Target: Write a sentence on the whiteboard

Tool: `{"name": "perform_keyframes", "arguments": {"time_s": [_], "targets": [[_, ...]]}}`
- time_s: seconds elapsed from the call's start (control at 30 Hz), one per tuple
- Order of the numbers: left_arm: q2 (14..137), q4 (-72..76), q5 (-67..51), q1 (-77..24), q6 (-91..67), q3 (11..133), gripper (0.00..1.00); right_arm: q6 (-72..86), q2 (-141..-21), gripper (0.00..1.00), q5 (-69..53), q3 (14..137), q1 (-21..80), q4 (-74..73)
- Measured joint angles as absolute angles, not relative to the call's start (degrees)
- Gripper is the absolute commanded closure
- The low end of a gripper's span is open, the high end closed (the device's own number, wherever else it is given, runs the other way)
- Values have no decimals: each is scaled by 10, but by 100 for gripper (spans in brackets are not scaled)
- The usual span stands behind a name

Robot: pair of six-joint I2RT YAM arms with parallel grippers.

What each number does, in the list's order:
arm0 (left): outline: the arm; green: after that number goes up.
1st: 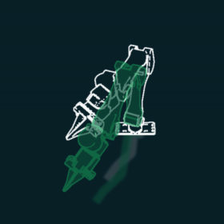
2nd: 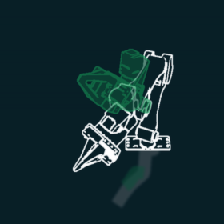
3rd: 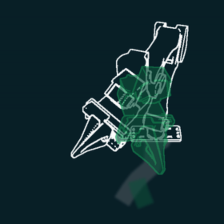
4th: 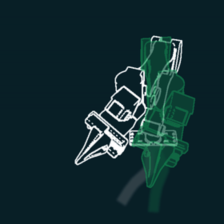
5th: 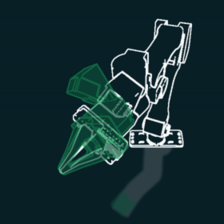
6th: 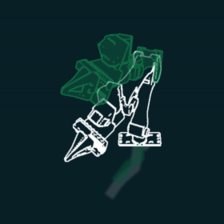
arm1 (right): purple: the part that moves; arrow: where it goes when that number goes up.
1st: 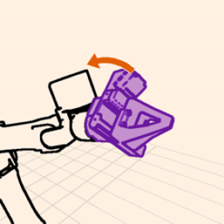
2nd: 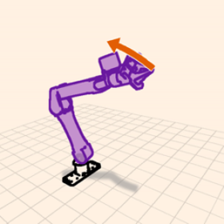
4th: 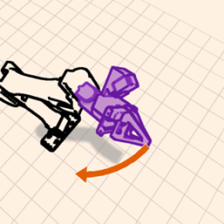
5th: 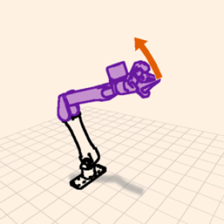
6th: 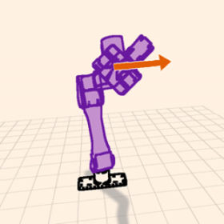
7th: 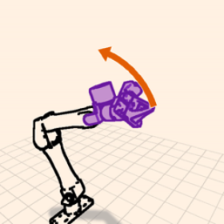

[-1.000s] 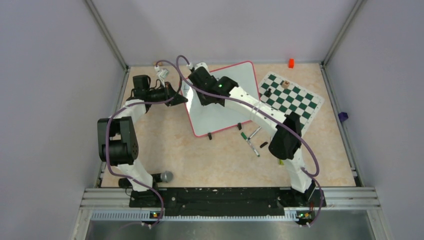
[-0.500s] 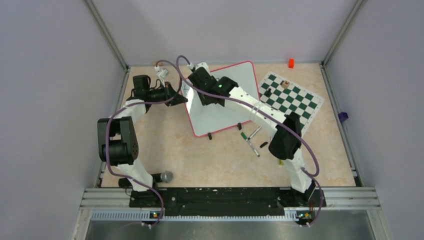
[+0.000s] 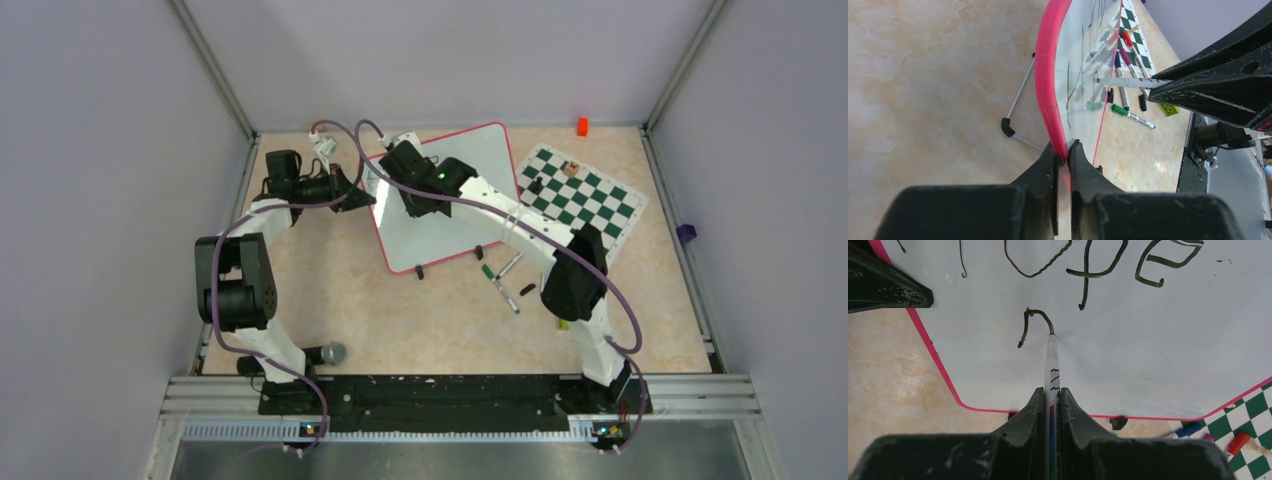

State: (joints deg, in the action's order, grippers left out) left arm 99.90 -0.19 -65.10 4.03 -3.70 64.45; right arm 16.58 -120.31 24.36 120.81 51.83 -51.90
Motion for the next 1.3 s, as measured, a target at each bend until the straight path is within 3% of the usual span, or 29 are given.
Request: {"name": "perform_keyframes", "arguments": {"time_s": [1.3], "targets": [[999,-3,-658,40,-37,645,100,165,-1167,100,192,1204,484,-519]]}}
